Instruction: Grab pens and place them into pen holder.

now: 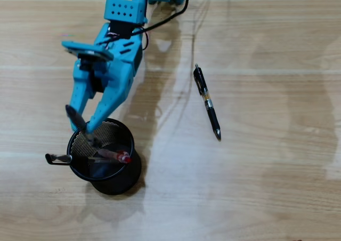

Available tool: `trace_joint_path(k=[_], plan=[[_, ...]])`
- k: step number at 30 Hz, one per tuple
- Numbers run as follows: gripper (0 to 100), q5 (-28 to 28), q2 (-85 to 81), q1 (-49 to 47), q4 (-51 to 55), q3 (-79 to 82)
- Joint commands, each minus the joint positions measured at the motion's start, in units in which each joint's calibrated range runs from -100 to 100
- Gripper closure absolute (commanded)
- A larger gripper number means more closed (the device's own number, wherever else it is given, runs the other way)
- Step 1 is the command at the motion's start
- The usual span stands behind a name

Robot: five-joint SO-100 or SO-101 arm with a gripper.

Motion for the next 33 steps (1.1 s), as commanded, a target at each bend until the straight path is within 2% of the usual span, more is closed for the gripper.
trace_joint_path(k=[1,12,17,20,26,30,33], plan=[[98,-1.3,1.5,0.3,-1.0,-2.9],[97,-1.5,2.3,0.4,-1.0,-3.4],[89,-1.5,1.7,0.3,-1.0,-3.2],[88,-1.5,1.4,0.3,-1.0,-3.2],[89,-1.0,-5.7,0.3,-0.4,-1.9],[91,-0.9,-16.7,-1.0,-0.3,8.5],[98,0.6,-27.8,-4.1,0.5,22.2]])
